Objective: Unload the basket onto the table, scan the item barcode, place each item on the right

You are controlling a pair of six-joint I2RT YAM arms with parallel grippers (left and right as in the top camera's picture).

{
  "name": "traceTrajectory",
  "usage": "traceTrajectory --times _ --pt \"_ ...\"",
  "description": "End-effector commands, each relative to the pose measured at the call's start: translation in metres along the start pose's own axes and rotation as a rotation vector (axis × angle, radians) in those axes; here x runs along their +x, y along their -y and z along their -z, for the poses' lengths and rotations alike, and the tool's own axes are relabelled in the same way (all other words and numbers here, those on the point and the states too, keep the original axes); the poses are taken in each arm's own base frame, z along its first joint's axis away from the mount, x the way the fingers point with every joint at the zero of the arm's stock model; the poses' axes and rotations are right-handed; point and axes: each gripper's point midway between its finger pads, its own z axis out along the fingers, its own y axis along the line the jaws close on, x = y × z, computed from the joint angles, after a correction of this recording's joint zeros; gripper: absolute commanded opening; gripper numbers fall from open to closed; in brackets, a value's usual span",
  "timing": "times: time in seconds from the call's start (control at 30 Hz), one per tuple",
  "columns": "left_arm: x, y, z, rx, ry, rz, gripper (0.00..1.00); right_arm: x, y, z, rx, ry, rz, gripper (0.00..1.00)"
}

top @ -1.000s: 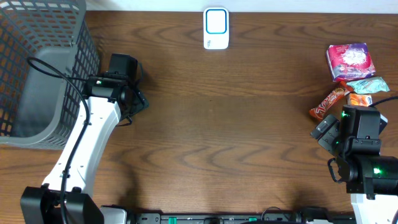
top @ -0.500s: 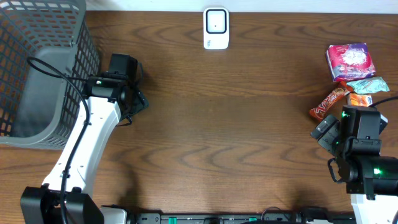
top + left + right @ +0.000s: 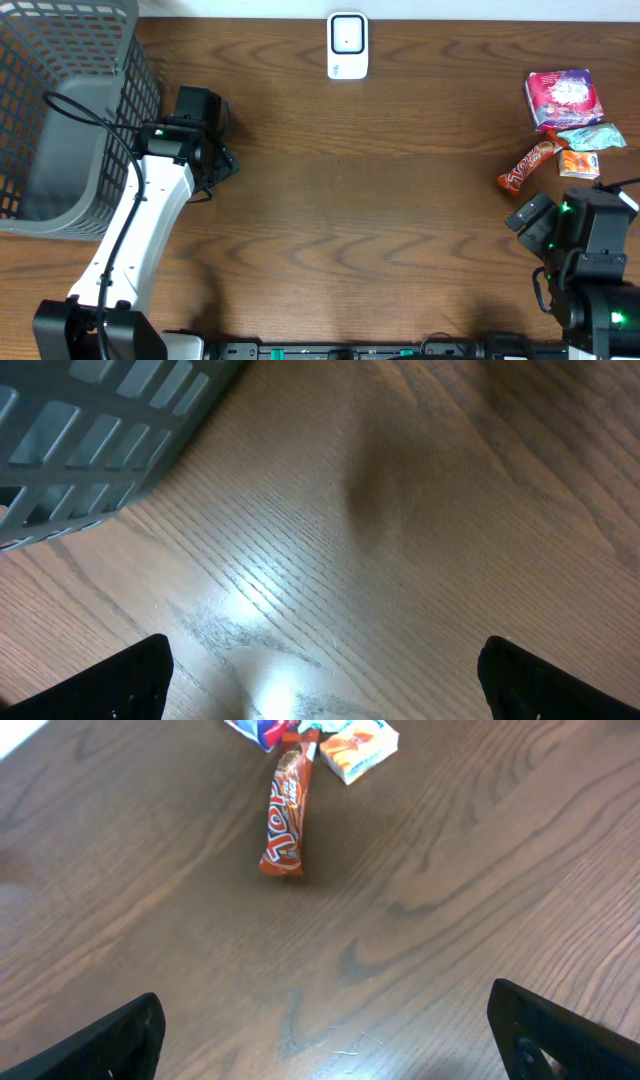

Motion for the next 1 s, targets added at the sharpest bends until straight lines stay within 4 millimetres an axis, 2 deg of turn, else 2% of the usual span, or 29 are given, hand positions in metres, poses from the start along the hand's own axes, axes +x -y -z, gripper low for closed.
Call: traceTrajectory --times 0.0,0.5,0.73,0.83,0.97 --pt "0.001 -0.002 0.0 -0.007 0.0 0.001 0.98 0.0 0.001 0.007 -0.022 0.024 -0.016 0.99" --pt "0.001 -0.002 0.0 -0.007 0.0 0.001 0.98 -0.007 0.012 0.038 -0.095 0.145 -0.054 0.99" --pt "0.001 -0.002 0.0 -0.007 0.0 0.001 0.98 0.003 0.025 0.053 -0.112 0.168 -0.061 0.99" --pt "0.001 -0.002 0.0 -0.007 0.0 0.001 0.98 0.001 0.033 0.056 -0.087 0.194 -0.068 0.99" --pt "0.001 -0.002 0.0 -0.007 0.0 0.001 0.98 0.002 0.031 0.053 -0.101 0.204 -0.053 0.99"
